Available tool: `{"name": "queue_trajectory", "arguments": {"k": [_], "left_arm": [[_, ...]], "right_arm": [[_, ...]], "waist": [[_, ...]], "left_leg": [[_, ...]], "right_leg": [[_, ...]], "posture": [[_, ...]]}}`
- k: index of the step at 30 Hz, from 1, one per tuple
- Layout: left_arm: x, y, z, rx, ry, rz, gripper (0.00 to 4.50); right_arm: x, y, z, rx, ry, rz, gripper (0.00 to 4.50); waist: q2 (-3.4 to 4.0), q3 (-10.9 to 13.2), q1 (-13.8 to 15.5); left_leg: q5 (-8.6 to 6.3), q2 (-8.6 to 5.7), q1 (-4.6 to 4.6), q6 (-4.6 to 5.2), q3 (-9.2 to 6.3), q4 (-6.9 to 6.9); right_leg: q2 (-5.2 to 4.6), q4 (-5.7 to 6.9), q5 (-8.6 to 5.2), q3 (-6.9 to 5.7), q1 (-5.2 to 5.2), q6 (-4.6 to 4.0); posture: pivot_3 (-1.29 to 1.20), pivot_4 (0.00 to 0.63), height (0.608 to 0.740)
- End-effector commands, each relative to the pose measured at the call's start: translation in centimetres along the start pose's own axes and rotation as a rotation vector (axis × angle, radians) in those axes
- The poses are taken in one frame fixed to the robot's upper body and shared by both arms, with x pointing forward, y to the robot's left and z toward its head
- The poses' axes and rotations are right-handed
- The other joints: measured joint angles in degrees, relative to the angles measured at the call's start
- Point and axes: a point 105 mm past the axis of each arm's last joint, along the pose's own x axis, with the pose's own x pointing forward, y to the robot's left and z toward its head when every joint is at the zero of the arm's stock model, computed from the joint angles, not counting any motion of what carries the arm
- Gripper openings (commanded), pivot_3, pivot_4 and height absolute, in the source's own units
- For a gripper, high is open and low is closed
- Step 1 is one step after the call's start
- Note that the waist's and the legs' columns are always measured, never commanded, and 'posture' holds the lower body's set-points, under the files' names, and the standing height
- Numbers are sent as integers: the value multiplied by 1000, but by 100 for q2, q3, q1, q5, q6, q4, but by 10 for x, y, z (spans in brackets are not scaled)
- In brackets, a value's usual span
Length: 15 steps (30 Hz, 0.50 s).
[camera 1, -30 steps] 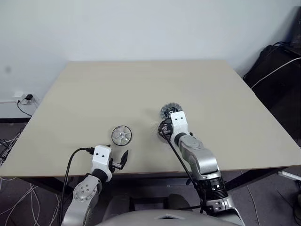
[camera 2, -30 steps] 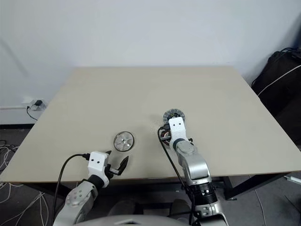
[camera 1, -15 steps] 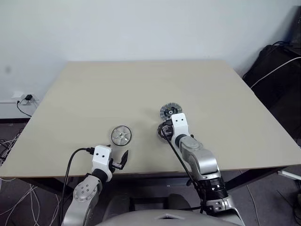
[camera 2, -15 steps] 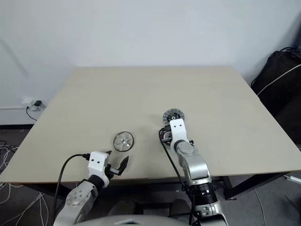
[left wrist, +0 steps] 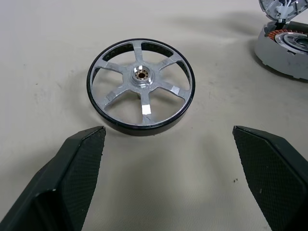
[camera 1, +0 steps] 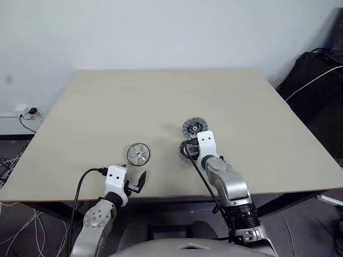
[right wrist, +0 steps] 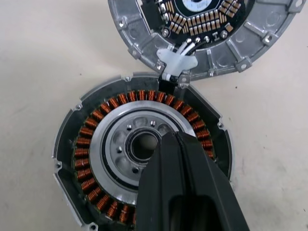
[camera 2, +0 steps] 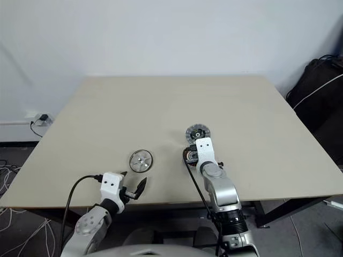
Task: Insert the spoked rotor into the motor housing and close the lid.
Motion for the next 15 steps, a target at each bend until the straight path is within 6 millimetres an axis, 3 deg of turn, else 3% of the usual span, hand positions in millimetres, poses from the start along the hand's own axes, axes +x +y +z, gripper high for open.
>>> {"name": "queue_trajectory", "arguments": {"k": [1,12,15], "left_arm": [[1,-3,10,10,-40,-14,4500],[0,-5,8,2,-35,-15,4500],[1,-6,8,-1,-35,-16,4500]], "right_arm": [[-2,2,4,0,-9,4,31],[-14,10,32,24,-88,51,31],[-15,13,36,27,-81,53,897]], "waist": [[-3,-2,-2],[9,8,-1],[8,8,-2]], "left_leg": [[0,0,0,0,0,0],[0,0,-5,0,0,-2],[0,0,-5,-1,0,-2]], "right_leg": [[0,0,0,0,0,0],[0,-1,-1,0,-6,-1],[0,-1,-1,0,-6,-1]], "posture": [[0,0,740],[0,0,740],[0,0,740]]}}
